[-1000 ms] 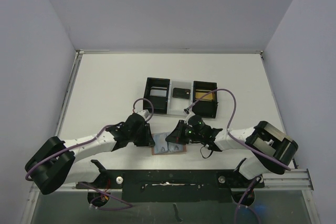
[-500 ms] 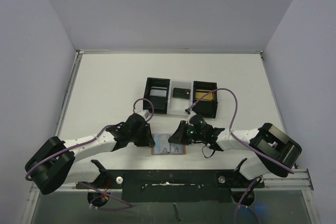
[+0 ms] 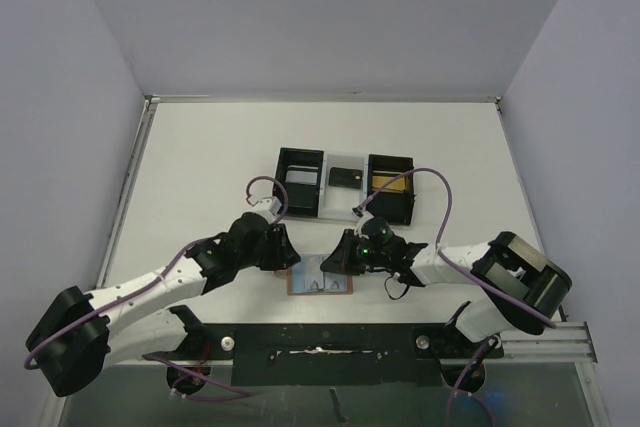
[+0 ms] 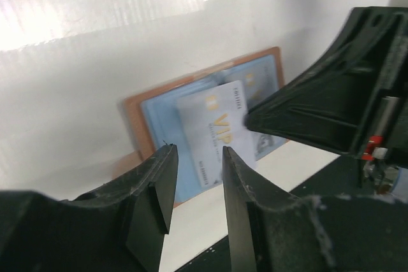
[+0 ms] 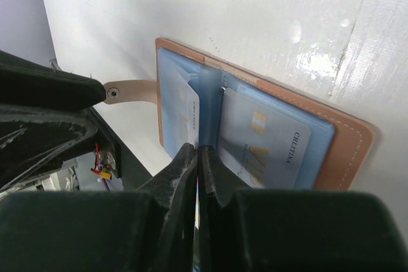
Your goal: Take the credit cards out of the card holder
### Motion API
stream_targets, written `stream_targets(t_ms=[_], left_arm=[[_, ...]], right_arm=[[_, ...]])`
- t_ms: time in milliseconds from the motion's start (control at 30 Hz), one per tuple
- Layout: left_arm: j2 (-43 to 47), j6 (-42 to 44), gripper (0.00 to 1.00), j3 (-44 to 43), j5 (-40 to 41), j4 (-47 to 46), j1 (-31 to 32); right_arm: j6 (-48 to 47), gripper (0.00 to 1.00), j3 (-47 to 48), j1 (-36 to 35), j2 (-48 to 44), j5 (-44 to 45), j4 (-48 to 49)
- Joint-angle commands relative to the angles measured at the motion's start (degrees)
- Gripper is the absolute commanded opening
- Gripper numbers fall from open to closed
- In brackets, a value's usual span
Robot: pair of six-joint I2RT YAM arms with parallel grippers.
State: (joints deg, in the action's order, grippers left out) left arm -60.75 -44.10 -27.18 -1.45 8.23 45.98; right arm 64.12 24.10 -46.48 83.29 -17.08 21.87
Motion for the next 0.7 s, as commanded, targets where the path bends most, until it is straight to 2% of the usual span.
stream_targets(t_ms=[0, 100, 233, 333, 500, 567, 667], left_arm=[[-2.6, 1.1, 0.33, -2.8, -6.7, -6.6, 0.2], [-6.7, -0.5, 0.31, -1.4, -9.4, -11.2, 0.2], [-11.6, -2.9, 0.22, 0.8, -9.5, -16.1, 0.8], [-13.3, -4.2, 0.14, 0.9, -4.1, -12.7, 1.3], [-12.9, -3.3, 0.12, 2.6, 0.8, -8.6, 1.5], [-14.0, -3.4, 0.11, 3.2, 0.8, -8.3, 1.5], [-15.7, -4.1, 0.09, 3.9, 0.5, -9.1, 1.8]], right_arm=[[0.8, 0.00, 0.5, 0.1, 0.8, -0.5, 4.5], [0.7, 0.00, 0.9, 0.1, 1.0, -0.1, 3.7], [0.2, 0.00, 1.0, 0.2, 0.4, 0.2, 2.6], [-0.3, 0.00, 1.1, 0.2, -0.7, 0.7, 1.4], [-0.5, 0.00, 1.1, 0.3, -2.1, 1.6, 0.0], [0.9, 0.01, 0.2, 0.4, -2.1, 0.7, 2.6], [5.2, 0.07, -2.2, 0.4, -0.5, -0.8, 11.5]])
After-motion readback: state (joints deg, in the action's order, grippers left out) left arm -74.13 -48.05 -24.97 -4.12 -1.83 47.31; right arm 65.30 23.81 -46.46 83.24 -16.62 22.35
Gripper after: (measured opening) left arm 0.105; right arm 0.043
